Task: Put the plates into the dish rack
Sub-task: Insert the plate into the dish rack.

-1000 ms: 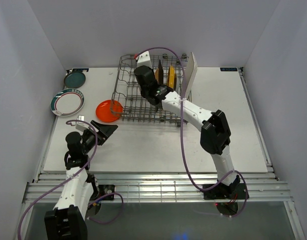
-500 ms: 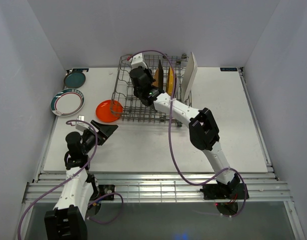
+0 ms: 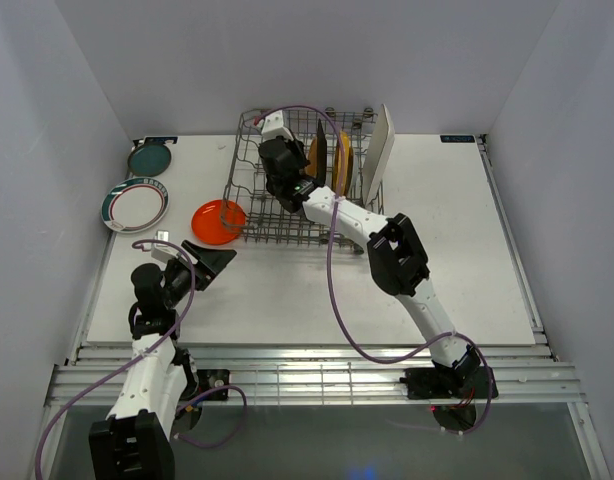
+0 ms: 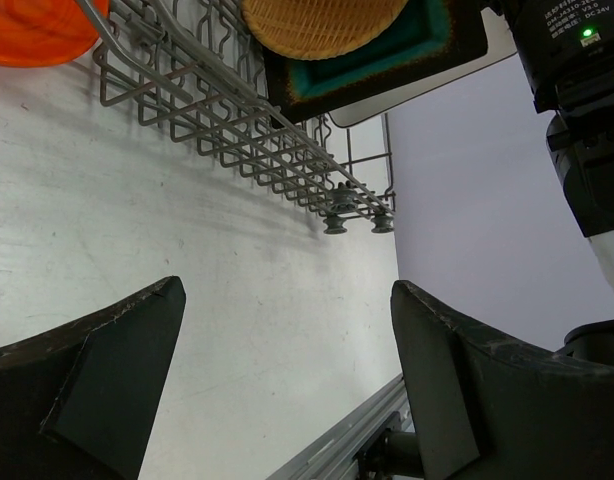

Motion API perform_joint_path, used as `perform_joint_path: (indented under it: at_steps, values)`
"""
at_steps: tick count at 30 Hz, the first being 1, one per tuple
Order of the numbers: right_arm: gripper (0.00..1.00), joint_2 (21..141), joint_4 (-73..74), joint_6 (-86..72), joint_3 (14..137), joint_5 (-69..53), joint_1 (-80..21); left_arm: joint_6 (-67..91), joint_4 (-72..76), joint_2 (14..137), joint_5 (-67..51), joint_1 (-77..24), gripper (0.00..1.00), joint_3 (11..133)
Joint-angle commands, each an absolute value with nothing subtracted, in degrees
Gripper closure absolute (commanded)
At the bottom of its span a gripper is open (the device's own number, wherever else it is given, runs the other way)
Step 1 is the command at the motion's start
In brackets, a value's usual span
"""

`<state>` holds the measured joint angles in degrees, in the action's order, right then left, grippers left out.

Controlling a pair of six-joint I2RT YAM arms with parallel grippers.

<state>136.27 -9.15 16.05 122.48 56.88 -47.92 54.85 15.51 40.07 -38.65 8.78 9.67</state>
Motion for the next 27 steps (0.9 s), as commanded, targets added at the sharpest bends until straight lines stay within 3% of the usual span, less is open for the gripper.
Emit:
perform_joint_path:
  at_steps: [1, 27]
  values:
    - [0.92, 136.1, -15.7, 16.0, 125.9, 58.4, -47.4, 54.3, 17.1, 39.9, -40.0, 9.0, 0.06, 8.9]
    - [0.92, 139.0, -16.3, 10.0, 122.4, 56.5, -46.2, 54.6, 18.0, 39.6, -40.7, 8.9, 0.06, 8.3]
